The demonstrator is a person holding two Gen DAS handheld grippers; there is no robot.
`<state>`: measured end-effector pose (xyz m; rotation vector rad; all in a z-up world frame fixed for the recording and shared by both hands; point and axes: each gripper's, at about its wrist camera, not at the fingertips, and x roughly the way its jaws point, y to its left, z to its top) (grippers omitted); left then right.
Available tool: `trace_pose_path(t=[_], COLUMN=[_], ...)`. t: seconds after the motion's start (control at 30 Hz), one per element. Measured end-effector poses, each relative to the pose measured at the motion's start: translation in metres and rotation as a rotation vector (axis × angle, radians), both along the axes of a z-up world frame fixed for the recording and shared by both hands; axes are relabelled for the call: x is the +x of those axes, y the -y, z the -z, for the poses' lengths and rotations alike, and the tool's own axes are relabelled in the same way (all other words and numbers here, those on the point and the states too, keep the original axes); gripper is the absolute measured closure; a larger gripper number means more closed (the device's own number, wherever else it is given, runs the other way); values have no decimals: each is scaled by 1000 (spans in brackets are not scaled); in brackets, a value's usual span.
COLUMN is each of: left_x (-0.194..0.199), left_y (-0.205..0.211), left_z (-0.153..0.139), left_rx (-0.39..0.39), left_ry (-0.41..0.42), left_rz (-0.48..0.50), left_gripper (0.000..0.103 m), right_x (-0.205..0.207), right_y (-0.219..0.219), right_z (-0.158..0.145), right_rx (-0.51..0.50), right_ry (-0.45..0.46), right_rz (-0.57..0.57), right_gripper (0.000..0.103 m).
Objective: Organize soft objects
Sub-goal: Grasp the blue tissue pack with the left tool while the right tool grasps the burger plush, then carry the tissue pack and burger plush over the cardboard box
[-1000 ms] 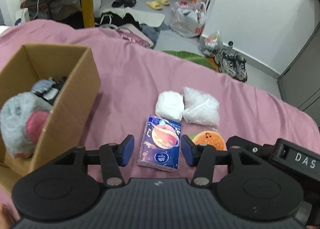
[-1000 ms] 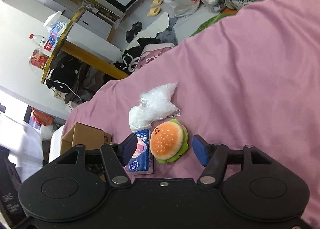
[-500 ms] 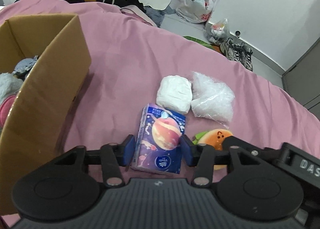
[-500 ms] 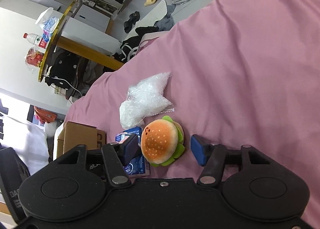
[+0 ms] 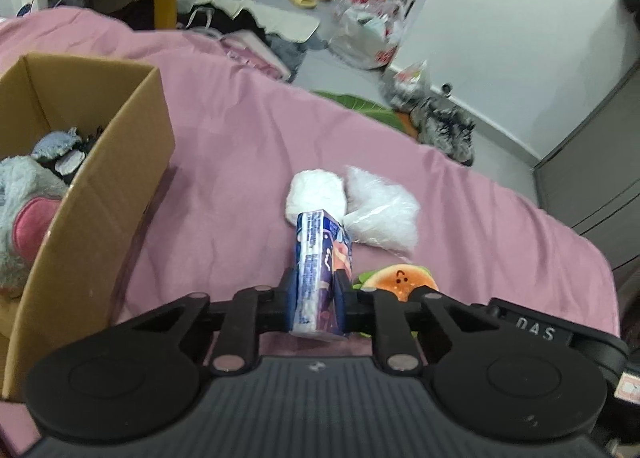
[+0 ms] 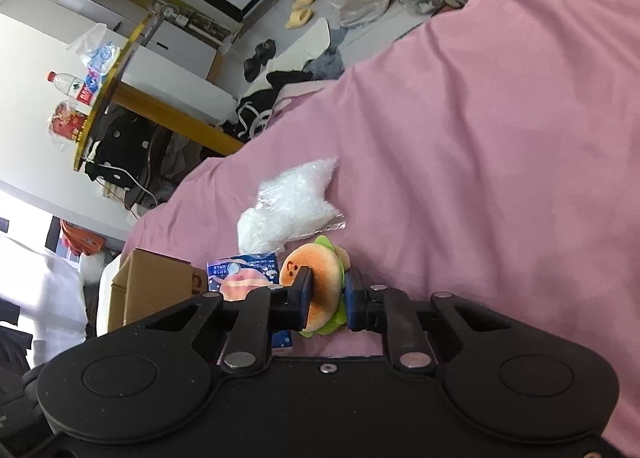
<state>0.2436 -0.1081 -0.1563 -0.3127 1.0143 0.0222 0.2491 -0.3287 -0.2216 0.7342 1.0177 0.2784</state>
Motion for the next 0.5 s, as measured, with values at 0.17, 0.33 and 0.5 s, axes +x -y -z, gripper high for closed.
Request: trace_pose_path(t=[0.17,0.33,0.5], left_x=[-16,-31,-45], left_y=[1,-2,-10], left_z=[-16,-34,-51], left_rx=[-16,4,8], left_ry=[37,47,81], left_rz=[17,27,35], left_gripper=[86,86,86], right_x=[-11,-25,-41], right_y=[0,-2,-10], right_z=[-12,-32,-55], right_rx=[-23,-78,-133], right_ry=[31,70,127], right_rz=[13,23,33], right_gripper=[86,86,86])
